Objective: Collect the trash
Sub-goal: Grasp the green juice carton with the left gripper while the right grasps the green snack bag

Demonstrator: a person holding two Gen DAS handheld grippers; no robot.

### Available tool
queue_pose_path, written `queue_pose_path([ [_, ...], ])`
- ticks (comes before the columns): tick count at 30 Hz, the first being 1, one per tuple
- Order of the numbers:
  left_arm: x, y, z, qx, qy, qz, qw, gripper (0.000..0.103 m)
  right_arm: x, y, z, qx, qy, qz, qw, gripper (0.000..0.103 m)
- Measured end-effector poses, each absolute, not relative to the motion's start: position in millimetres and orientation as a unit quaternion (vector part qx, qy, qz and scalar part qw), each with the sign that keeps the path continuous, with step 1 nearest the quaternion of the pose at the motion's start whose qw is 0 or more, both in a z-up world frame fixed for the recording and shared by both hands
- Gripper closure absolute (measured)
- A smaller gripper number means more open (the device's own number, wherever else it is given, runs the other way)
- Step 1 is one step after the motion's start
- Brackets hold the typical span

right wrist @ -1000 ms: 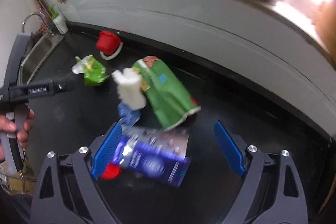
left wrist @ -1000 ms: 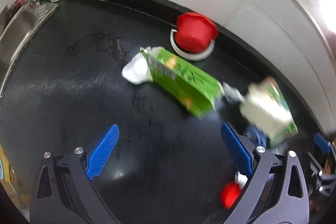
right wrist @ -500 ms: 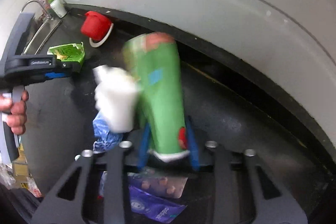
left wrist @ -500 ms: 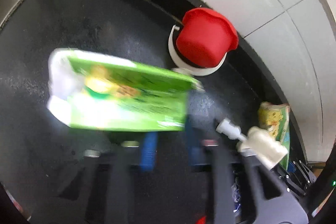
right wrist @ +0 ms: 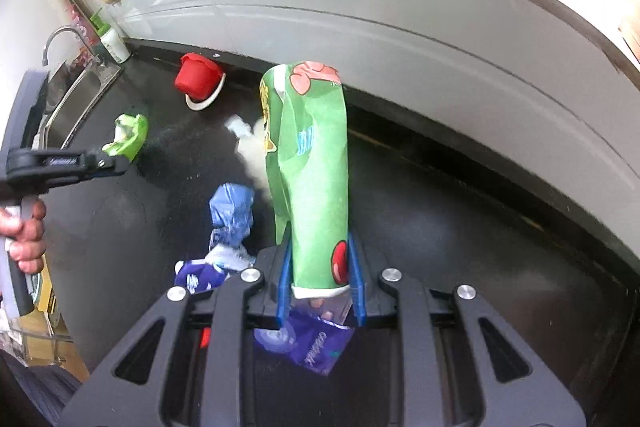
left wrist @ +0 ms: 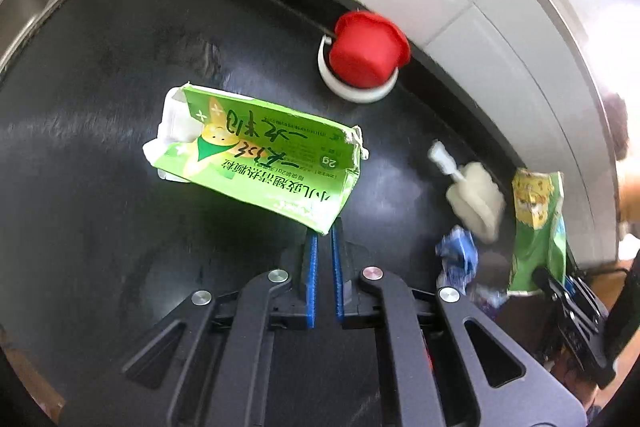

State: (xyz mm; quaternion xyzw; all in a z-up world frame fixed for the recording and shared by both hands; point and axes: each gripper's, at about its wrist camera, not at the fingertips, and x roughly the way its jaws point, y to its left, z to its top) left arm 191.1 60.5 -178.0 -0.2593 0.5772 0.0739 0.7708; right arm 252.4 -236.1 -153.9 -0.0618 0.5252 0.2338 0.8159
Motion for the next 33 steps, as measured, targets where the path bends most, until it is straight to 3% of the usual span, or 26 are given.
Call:
queue_pose_path([
  [3, 175, 55, -184, -0.269, 0.586, 0.068, 0.761, 0.095, 246, -243, -156, -0.059, 0.528, 0.227, 0.816, 0.079],
  [4, 178, 59, -188, -0.271, 0.591, 0.077, 0.756, 0.083, 245, -245, -157, -0.057, 0.529, 0.226, 0.816, 0.079],
  [5, 174, 60, -191, -0.278, 0.593, 0.082, 0.751, 0.052, 243, -248, -156, -0.055, 0.529, 0.225, 0.816, 0.079],
  [6, 170, 61, -195, -0.288, 0.593, 0.087, 0.747, 0.037, 240, -250, -156, -0.053, 0.529, 0.224, 0.817, 0.079],
  [7, 168, 67, -197, -0.3, 0.58, 0.101, 0.751, 0.029, 238, -252, -155, -0.05, 0.528, 0.223, 0.818, 0.079],
  [17, 209, 74, -212, -0.288, 0.574, 0.143, 0.753, 0.029, 238, -254, -151, -0.042, 0.526, 0.221, 0.82, 0.079],
  [18, 216, 76, -216, -0.293, 0.576, 0.14, 0.75, 0.033, 239, -253, -151, -0.041, 0.527, 0.222, 0.82, 0.079],
  [20, 221, 78, -221, -0.314, 0.577, 0.124, 0.744, 0.062, 237, -252, -148, -0.047, 0.524, 0.223, 0.821, 0.079],
  [21, 222, 78, -220, -0.319, 0.576, 0.118, 0.743, 0.065, 235, -254, -146, -0.047, 0.522, 0.224, 0.822, 0.079],
  [22, 223, 75, -214, -0.301, 0.578, 0.122, 0.749, 0.08, 233, -254, -143, -0.05, 0.519, 0.224, 0.823, 0.079],
  [28, 208, 60, -192, -0.248, 0.577, 0.096, 0.772, 0.088, 224, -248, -128, -0.06, 0.507, 0.226, 0.83, 0.079],
  [33, 169, 61, -162, -0.21, 0.57, 0.09, 0.789, 0.088, 209, -232, -105, -0.074, 0.489, 0.239, 0.836, 0.079],
])
